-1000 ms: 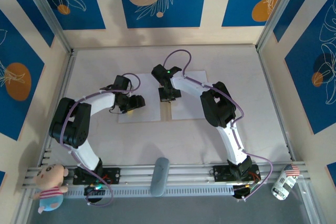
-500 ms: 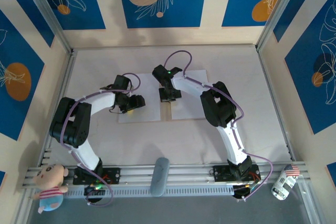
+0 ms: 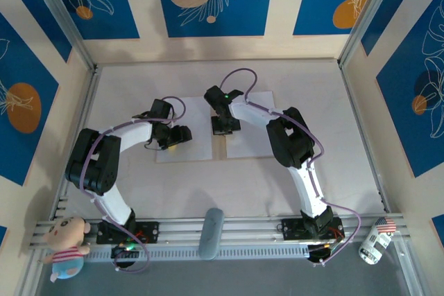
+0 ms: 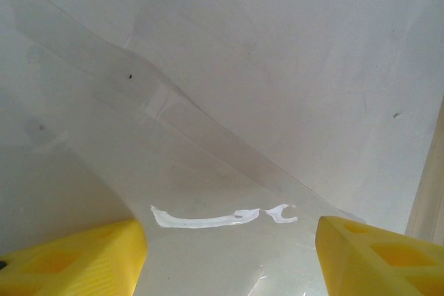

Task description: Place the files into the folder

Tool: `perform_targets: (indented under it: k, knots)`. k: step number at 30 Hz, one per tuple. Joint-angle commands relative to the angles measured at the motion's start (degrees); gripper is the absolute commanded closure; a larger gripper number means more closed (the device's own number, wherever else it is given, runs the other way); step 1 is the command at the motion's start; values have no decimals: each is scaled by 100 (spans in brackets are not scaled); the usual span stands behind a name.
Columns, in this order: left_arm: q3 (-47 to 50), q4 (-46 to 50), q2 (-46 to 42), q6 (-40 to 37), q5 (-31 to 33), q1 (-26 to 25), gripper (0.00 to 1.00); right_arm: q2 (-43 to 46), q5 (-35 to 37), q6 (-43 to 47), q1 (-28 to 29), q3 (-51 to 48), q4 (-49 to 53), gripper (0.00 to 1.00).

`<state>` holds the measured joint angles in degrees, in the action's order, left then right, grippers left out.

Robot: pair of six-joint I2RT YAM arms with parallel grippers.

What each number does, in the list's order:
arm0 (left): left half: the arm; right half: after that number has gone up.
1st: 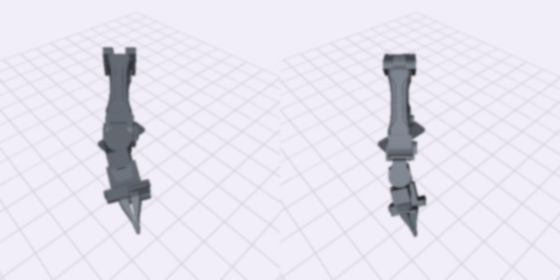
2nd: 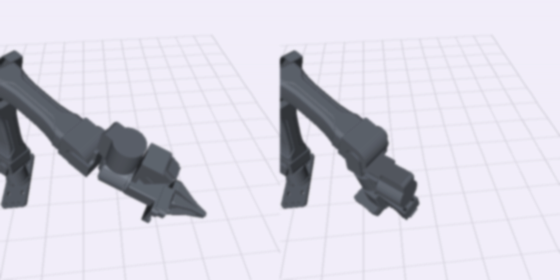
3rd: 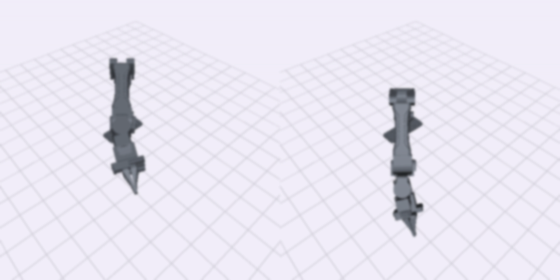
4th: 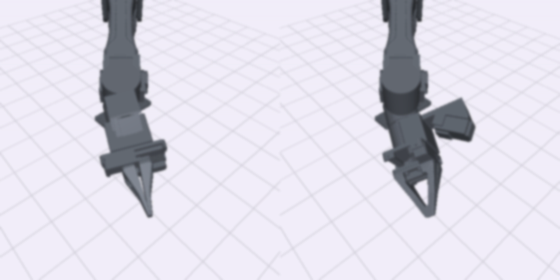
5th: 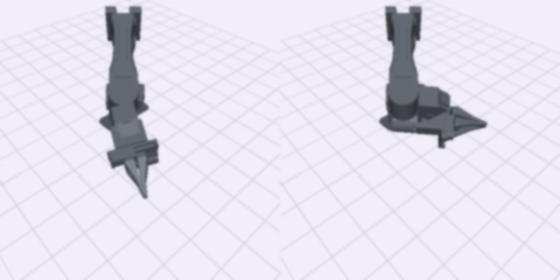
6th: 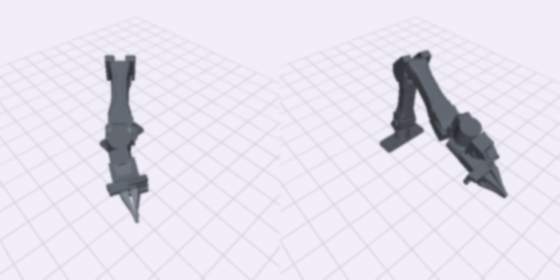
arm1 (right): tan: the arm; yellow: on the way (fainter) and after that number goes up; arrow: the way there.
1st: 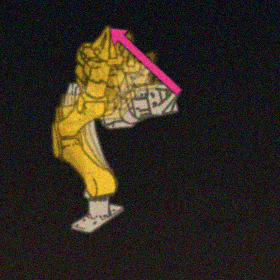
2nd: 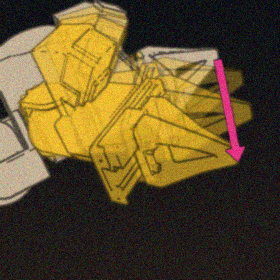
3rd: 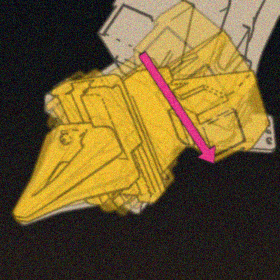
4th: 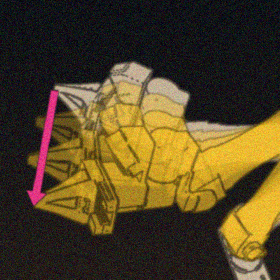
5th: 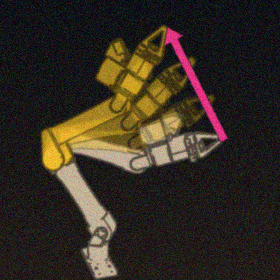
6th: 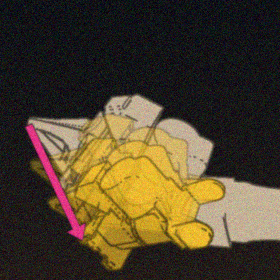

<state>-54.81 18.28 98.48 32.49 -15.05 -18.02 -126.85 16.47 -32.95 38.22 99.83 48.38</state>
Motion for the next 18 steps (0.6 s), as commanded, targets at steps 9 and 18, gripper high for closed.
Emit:
perform_targets:
  k: [9,18]
  knots:
    - [140,237,198,-6,-17,26,32,-74,-12,-63,-110,-18,597,93]
    - [131,232,233,8,12,27,32,111,-55,-17,-143,201,717,92]
